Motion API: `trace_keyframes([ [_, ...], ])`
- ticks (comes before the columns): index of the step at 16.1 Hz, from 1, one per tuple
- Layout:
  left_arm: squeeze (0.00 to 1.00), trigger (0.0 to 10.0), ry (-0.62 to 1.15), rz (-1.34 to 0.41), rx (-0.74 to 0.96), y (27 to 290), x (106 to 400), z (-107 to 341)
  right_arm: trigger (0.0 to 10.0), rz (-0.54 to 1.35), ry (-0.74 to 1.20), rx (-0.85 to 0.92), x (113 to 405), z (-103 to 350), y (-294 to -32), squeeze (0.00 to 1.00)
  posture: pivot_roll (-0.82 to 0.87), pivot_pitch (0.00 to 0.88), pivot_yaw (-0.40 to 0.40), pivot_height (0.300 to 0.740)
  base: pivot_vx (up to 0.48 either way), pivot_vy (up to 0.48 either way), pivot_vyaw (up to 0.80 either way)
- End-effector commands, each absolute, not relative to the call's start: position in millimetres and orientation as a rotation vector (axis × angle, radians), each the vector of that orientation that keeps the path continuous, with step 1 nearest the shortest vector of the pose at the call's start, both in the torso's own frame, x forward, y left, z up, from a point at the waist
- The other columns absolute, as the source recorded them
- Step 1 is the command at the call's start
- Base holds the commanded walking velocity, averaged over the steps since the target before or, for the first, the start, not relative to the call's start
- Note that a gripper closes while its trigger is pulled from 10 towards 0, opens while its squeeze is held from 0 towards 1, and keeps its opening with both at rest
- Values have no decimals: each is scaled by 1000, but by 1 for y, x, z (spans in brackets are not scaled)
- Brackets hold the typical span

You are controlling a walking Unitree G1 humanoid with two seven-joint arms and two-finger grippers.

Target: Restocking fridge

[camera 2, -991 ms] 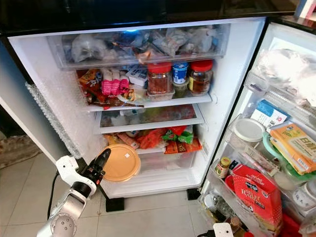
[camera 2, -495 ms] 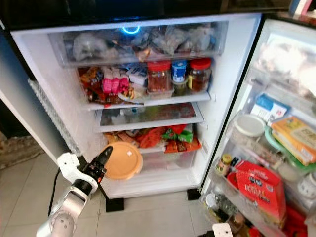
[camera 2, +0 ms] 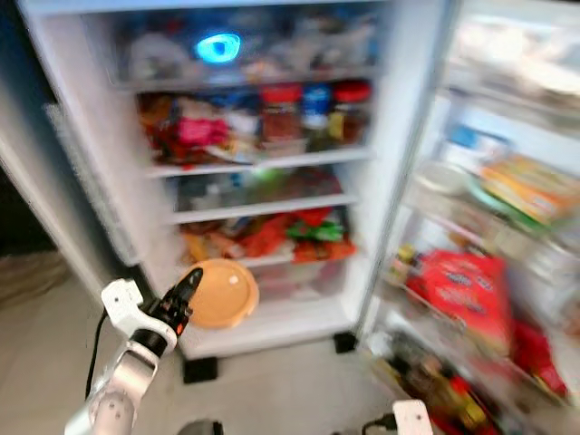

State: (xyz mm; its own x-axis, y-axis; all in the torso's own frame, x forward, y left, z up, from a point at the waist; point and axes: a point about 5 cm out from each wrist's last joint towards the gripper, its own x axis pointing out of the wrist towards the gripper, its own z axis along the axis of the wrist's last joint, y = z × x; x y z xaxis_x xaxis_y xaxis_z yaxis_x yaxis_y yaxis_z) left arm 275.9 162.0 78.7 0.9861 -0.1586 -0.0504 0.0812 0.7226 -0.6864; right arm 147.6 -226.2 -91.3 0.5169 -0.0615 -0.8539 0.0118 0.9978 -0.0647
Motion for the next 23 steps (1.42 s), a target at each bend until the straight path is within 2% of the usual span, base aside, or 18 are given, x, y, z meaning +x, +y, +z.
trace_keyframes([
  [1, 0, 10000, 89, -135, -777, 159, 278, 84, 10000, -35, 1061, -44, 142, -95, -222, 0, -27, 0, 11, 643, 0, 0, 0],
  [23, 0, 10000, 87, -95, -771, 163, 287, 87, 10000, -43, 1046, -50, 144, -94, -221, 0, -32, 0, 20, 643, 0, 0, 0],
])
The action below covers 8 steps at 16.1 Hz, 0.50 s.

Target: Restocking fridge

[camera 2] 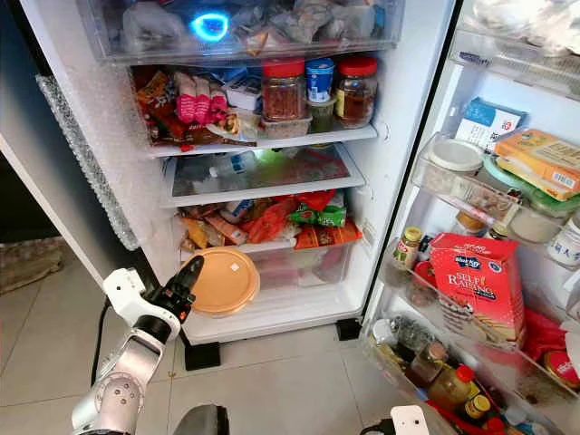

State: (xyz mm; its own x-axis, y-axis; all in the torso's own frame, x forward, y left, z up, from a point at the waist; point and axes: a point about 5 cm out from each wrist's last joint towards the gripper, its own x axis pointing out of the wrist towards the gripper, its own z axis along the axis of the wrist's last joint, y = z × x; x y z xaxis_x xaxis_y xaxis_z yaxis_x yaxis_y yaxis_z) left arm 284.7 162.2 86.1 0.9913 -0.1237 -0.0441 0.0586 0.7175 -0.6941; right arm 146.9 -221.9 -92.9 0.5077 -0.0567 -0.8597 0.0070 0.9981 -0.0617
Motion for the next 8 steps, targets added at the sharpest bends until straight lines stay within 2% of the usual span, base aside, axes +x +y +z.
trace_keyframes([
  [1, 0, 10000, 88, -98, -770, 162, 288, 87, 10000, -49, 1049, -35, 143, -94, -221, 0, -29, 0, 19, 643, 240, 0, 0],
  [8, 0, 10000, 82, -99, -770, 163, 291, 89, 10000, -21, 1037, -44, 145, -94, -220, 0, -32, 0, 21, 643, 276, 0, 0],
])
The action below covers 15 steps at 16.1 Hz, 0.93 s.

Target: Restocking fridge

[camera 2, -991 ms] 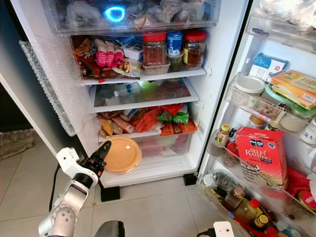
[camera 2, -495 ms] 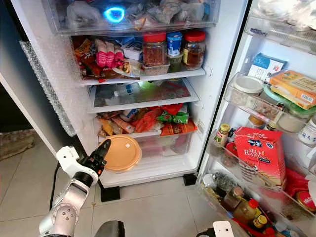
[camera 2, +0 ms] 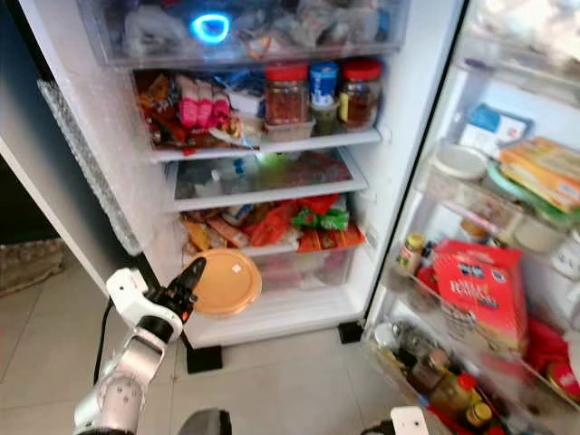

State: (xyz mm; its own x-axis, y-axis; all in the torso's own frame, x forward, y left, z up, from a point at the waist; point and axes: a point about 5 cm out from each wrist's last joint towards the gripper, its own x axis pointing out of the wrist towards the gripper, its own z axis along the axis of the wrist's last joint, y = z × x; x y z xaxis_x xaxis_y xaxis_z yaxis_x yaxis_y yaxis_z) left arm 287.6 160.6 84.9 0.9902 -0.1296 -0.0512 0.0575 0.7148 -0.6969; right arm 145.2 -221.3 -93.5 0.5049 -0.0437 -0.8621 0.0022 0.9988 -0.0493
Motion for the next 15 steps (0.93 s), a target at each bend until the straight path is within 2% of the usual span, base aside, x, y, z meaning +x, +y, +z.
trace_keyframes([
  [1, 0, 10000, 82, -98, -771, 163, 291, 89, 10000, -24, 1032, -41, 145, -93, -220, 0, -33, 0, 21, 643, 319, 0, 719],
  [2, 0, 10000, 83, -97, -772, 163, 291, 88, 10000, -25, 1034, -40, 145, -94, -220, 0, -34, 0, 22, 643, 319, 0, 644],
  [14, 0, 10000, 101, -144, -758, 159, 296, 90, 10000, -64, 1042, 2, 143, -95, -220, 0, -30, 0, 23, 643, 323, 0, 0],
  [15, 0, 10000, 104, -154, -755, 158, 296, 90, 10000, -69, 1043, 6, 143, -95, -220, 0, -30, 0, 23, 643, 322, 0, -575],
])
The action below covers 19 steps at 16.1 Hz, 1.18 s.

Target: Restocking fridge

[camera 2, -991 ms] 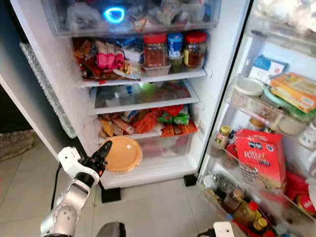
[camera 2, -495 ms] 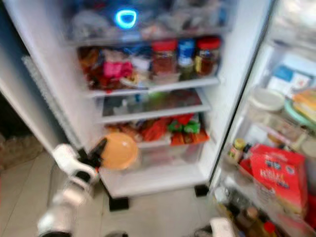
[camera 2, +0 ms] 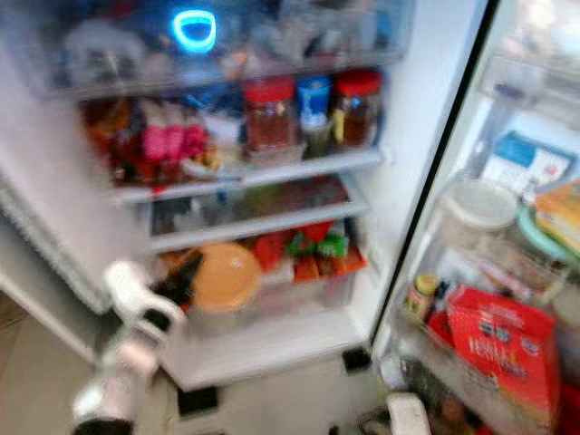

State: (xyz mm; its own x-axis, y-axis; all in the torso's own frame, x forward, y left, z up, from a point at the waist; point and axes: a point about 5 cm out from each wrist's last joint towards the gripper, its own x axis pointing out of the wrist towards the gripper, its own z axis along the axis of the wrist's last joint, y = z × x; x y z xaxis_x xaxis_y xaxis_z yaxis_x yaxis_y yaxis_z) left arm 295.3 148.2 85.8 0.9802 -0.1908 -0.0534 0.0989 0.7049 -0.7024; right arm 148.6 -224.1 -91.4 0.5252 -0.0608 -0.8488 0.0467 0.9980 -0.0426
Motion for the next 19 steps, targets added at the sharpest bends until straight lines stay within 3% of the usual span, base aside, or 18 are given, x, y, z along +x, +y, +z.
trace_keyframes([
  [1, 0, 10000, 104, -154, -753, 159, 296, 90, 10000, -60, 1043, 1, 143, -95, -219, 0, -31, 0, 25, 643, 326, 0, -494],
  [11, 0, 10000, 106, -132, -793, 161, 299, 89, 10000, -48, 1042, -1, 144, -95, -219, 0, -35, 0, 25, 643, 325, 0, -49],
  [19, 0, 10000, 32, 119, -1014, 188, 311, 82, 10000, -45, 1041, -1, 143, -95, -220, 0, -57, 0, 16, 643, 82, 0, 0],
])
